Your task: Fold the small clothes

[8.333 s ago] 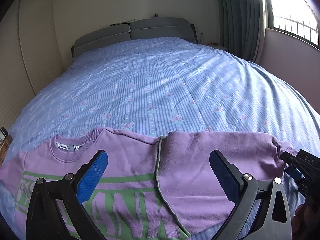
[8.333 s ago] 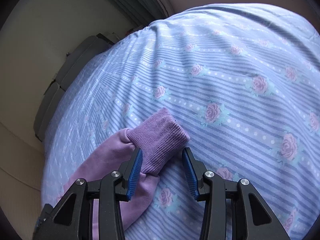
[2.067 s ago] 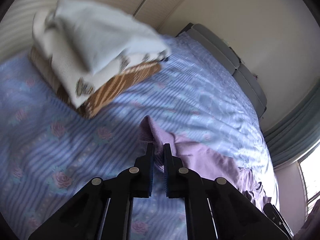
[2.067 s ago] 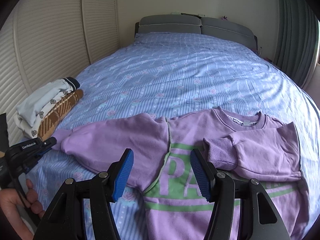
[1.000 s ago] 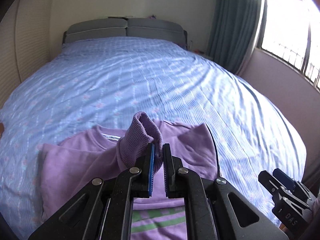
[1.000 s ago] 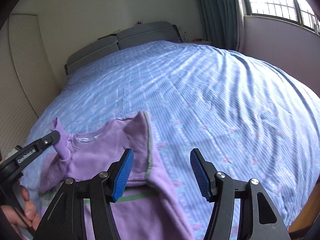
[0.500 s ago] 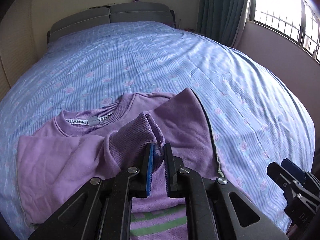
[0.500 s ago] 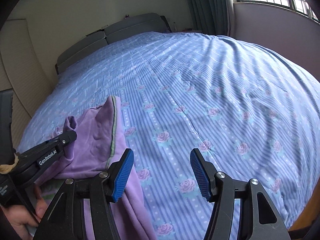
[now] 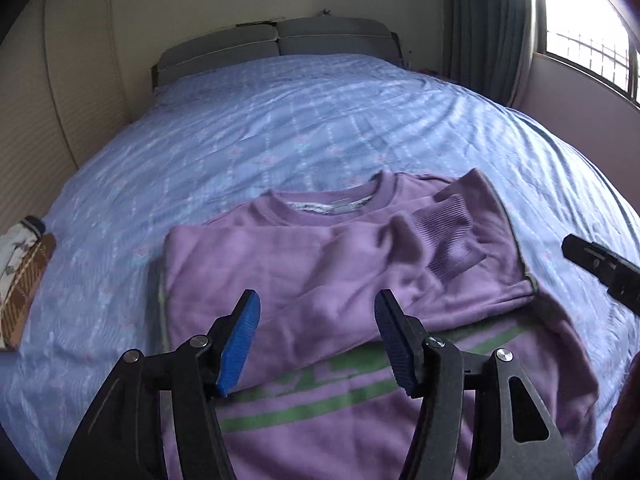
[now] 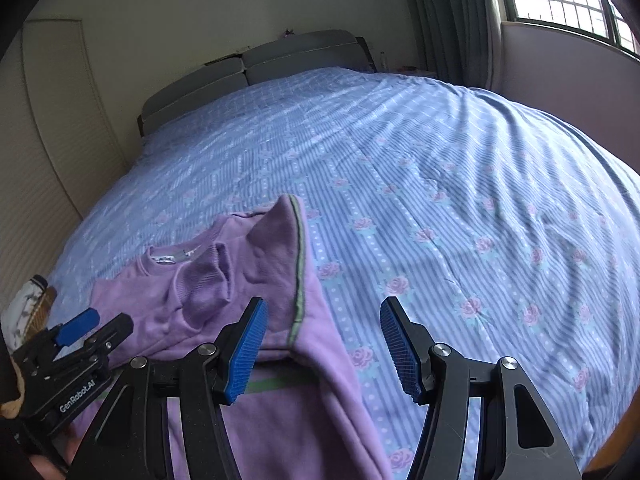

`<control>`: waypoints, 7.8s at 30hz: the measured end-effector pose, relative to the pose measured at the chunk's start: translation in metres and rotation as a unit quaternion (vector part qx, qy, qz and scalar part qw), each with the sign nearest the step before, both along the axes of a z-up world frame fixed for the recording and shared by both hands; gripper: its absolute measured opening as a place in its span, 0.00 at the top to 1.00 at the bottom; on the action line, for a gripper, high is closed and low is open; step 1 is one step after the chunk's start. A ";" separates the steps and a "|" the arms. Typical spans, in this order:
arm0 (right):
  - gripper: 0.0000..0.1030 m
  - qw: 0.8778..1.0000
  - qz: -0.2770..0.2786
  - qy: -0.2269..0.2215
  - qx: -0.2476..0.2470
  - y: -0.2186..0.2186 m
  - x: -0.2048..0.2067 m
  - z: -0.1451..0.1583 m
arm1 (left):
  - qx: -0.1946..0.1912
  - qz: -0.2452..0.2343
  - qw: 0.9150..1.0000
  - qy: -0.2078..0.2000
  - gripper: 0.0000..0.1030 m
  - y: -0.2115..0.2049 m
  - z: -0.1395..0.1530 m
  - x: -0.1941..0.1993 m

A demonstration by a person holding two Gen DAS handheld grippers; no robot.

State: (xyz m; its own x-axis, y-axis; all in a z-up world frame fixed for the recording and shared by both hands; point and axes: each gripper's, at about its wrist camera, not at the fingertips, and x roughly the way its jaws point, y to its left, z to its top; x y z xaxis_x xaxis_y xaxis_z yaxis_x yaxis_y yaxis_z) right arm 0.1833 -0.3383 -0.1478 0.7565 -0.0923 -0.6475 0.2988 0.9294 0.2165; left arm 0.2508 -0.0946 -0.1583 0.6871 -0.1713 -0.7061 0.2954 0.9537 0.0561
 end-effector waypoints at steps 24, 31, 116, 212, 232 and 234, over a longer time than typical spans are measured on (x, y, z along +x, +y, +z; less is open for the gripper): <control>0.88 0.989 0.111 0.092 0.029 0.042 0.090 -0.059 | -0.040 0.124 0.989 0.072 0.39 0.105 -0.057 0.051; 0.80 0.990 0.110 0.085 -0.023 0.052 0.080 -0.041 | -0.052 0.123 0.990 0.050 0.41 0.105 -0.039 0.038; 0.52 0.987 0.055 0.116 0.092 0.002 -0.141 -0.083 | -0.152 0.085 0.978 0.117 0.82 0.113 -0.080 -0.173; 0.44 0.995 0.057 0.068 -0.046 -0.018 0.143 -0.041 | -0.096 0.113 0.986 0.072 0.41 0.097 -0.048 0.139; 0.44 0.992 0.092 -0.014 -0.082 0.027 0.084 -0.011 | -0.095 0.058 0.994 -0.015 0.33 0.056 -0.002 0.067; 0.44 0.990 0.110 -0.009 -0.084 0.035 0.079 -0.015 | -0.088 0.043 0.995 -0.012 0.32 0.044 -0.005 0.062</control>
